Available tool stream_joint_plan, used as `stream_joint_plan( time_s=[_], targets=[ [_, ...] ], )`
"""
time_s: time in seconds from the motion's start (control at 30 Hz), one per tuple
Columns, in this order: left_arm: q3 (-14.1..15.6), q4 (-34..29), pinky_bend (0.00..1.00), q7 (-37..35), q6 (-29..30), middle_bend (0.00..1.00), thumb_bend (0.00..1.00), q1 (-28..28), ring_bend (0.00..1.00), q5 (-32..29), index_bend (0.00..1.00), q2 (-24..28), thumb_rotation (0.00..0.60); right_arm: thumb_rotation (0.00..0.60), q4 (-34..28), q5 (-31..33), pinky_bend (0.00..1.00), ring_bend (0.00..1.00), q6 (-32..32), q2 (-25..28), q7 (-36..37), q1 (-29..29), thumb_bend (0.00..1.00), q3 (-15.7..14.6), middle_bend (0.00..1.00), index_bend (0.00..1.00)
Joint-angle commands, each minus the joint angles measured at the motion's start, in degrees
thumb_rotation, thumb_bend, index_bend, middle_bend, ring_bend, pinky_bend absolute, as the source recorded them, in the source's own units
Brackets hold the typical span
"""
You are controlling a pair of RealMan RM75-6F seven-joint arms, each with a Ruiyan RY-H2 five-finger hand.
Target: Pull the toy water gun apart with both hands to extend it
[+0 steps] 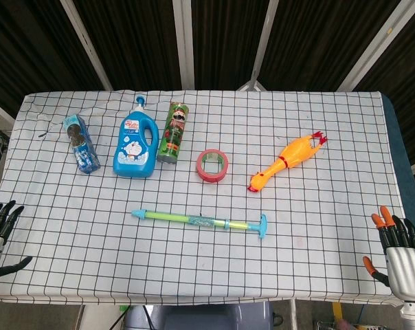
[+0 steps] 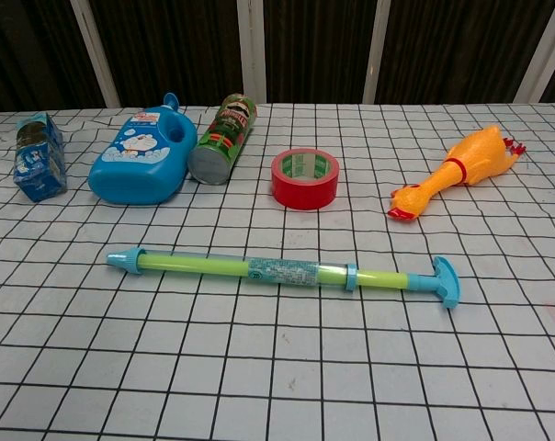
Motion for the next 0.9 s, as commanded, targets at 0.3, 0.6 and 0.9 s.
stream_joint_plan(
  time_s=[0.3,0.6,0.9],
  targets=[
    [-0.1,-0.4,0.00,-0.5,-0.3,0.00,0.02,0.0,0.00,-0.7,0.00,0.3,0.600,0.600,-0.4,0.0,0.00,0.00,-0.5,0.2,-0.4,0.1,0.32,-0.2,0.00,0.00],
    [0.1,-0.2,0.00,-0.8,-0.4,0.00,0.02,0.0,0.00,-0.4,0.00,0.3,0.600,0.600,-0.6,-0.4,0.00,0.00,-0.6,0.1,-0.5,0.3,0.32,-0.3,0.00,0.00],
    [0.3,-0.7,0.00,-0.8,-0.3,0.00,0.02,0.1,0.00,-0.3,0.00,0.5,0.600,0.600,-0.9,-0.3,0.00,0.00,-1.8,0.6,0.8,0.6,0.32,-0.9,0.00,0.00]
  ],
)
